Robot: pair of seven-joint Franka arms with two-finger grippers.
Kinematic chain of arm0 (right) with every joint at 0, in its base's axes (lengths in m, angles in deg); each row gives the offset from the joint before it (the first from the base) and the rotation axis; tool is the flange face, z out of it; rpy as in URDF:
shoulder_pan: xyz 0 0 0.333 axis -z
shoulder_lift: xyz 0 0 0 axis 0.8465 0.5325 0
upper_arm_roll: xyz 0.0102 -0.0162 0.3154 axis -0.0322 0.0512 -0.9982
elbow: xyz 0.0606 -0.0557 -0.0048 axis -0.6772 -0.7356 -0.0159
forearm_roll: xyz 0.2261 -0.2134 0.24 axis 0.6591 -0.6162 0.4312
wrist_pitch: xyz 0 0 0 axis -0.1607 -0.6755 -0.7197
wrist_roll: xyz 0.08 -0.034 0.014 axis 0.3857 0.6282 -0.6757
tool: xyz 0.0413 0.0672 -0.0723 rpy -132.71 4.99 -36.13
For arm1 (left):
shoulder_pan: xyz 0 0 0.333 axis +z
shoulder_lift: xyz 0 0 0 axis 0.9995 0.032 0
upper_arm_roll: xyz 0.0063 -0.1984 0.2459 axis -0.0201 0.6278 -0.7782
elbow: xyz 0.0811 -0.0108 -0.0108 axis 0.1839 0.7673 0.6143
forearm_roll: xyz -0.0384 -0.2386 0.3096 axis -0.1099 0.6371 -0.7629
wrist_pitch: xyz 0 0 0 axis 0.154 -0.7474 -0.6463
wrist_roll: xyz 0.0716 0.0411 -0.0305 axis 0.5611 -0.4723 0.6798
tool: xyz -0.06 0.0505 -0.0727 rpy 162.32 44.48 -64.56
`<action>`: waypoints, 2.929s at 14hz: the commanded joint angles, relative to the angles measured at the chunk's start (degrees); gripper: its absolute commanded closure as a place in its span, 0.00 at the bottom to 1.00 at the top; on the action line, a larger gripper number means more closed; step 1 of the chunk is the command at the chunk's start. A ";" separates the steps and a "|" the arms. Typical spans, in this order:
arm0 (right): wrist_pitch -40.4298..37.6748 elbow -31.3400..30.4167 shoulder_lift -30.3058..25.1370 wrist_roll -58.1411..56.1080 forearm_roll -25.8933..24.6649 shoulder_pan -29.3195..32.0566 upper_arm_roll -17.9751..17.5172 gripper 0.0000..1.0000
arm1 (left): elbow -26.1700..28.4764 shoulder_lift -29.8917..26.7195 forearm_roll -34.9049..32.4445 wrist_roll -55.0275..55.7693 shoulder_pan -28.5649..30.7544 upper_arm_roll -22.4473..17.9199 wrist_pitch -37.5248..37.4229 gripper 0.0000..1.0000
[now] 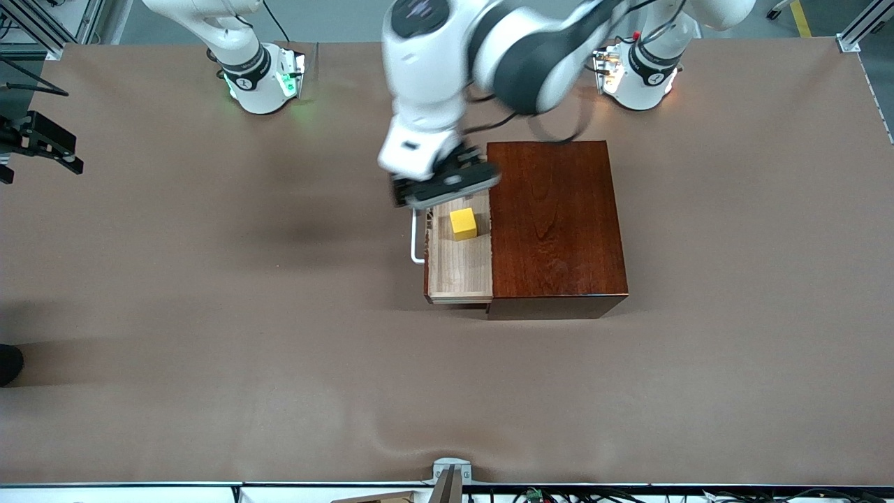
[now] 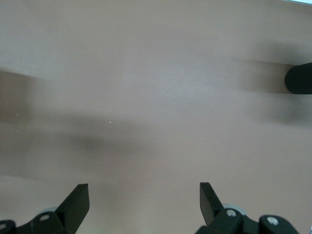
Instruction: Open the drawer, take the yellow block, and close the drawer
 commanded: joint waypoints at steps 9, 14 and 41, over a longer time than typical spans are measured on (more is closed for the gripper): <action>5.84 4.58 7.67 1.07 0.14 4.07 0.03 0.00 | 11.03 -18.33 -0.42 -41.31 26.04 1.10 -12.16 0.00; 3.92 4.06 7.76 13.05 0.93 4.08 -0.15 0.00 | 23.42 -26.51 2.04 -55.82 36.50 1.10 -8.04 0.00; 0.38 3.79 13.90 87.44 22.38 -21.74 -0.33 0.00 | 30.22 -33.64 6.08 -59.36 45.93 6.46 -7.50 0.00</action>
